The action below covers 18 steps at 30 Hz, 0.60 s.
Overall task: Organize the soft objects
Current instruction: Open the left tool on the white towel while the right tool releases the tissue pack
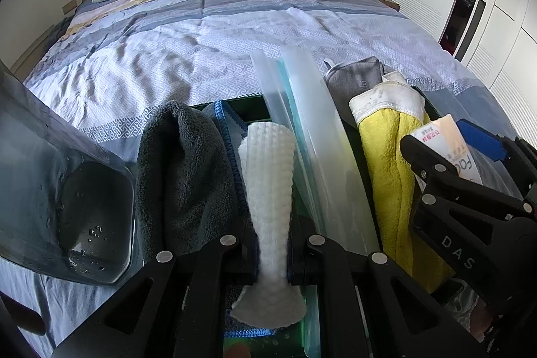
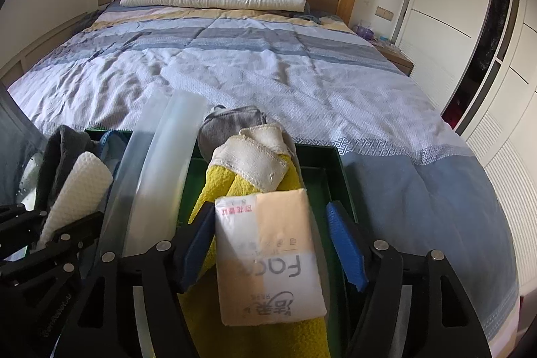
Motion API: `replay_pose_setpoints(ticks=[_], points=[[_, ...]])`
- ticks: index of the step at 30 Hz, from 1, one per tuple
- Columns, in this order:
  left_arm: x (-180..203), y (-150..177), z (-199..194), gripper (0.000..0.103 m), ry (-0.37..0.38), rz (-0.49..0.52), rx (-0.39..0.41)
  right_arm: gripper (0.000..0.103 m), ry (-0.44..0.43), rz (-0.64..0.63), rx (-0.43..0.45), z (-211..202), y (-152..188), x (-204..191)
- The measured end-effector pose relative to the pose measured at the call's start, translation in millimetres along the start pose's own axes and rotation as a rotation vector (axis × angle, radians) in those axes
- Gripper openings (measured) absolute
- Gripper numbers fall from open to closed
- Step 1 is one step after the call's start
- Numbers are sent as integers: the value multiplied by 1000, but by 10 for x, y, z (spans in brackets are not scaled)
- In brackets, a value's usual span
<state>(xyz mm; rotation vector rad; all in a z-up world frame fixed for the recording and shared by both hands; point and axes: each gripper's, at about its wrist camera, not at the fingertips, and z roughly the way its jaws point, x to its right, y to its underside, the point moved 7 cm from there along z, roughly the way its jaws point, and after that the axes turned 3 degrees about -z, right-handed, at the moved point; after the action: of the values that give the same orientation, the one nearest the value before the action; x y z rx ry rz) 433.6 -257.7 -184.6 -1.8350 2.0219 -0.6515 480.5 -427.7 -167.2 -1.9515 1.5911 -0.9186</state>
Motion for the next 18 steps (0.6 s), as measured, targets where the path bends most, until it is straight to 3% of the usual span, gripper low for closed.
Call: replay_pose_setpoints(ticks=[7, 9, 11, 18], points=[[-7, -4, -9, 12, 6, -5, -2, 80, 4, 10, 16, -83, -15, 10], [-21, -11, -12, 21, 5, -14, -2, 83, 3, 13, 19, -104, -22, 18], [-19, -14, -21, 39, 15, -19, -2, 84, 1, 16, 23, -130, -34, 19], [30, -28, -90, 67, 30, -14, 18, 94, -10, 29, 37, -204, -67, 14]])
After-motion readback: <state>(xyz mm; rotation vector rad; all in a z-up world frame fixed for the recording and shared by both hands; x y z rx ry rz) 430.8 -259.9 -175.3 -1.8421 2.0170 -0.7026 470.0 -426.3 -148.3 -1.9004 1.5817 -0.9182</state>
